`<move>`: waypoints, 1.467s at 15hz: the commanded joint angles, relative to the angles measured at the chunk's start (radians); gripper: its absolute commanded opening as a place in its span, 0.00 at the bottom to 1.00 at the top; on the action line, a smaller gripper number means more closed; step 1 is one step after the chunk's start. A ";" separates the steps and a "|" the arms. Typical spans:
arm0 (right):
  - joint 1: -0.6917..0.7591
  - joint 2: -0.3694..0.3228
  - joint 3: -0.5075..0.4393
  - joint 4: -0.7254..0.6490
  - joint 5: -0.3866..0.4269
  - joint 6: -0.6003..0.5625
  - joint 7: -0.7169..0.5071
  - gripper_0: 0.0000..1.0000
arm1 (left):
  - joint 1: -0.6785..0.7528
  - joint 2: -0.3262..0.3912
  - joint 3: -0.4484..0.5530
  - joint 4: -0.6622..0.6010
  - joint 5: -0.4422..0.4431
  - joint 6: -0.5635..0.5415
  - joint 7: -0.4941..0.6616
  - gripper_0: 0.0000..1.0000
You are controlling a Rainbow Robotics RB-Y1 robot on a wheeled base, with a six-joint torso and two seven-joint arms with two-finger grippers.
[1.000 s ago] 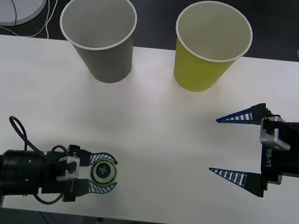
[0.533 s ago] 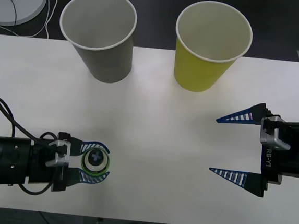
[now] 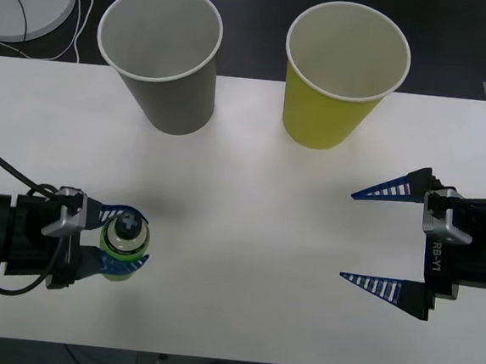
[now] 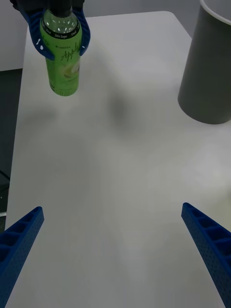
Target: Put the can into the green bin and the plastic bottle into the gray bin
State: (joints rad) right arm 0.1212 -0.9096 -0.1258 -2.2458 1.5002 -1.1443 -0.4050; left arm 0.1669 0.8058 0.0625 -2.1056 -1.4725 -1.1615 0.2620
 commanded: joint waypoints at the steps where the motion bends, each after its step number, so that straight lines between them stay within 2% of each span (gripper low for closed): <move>1: 0.000 0.000 0.000 0.000 0.000 0.000 0.000 1.00 | 0.000 0.046 0.036 -0.040 0.003 0.000 0.083 0.00; 11: 0.000 0.000 0.000 0.000 0.000 0.000 0.000 1.00 | 0.002 0.191 0.227 -0.114 0.028 0.005 0.414 0.00; 13: 0.000 0.000 0.000 0.000 0.000 0.000 0.000 1.00 | 0.019 0.236 0.270 -0.123 0.029 0.051 0.487 0.00; 18: 0.000 0.000 0.000 0.000 0.000 0.000 0.000 1.00 | 0.106 0.299 0.350 -0.185 -0.028 0.177 0.640 0.00; 22: 0.000 0.000 0.000 0.000 0.000 0.000 0.000 1.00 | 0.120 0.348 0.427 -0.215 -0.083 0.187 0.772 0.00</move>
State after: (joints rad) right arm 0.1212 -0.9097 -0.1258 -2.2458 1.5002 -1.1443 -0.4050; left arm 0.2846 1.1301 0.4635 -2.3169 -1.5441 -0.9744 0.9921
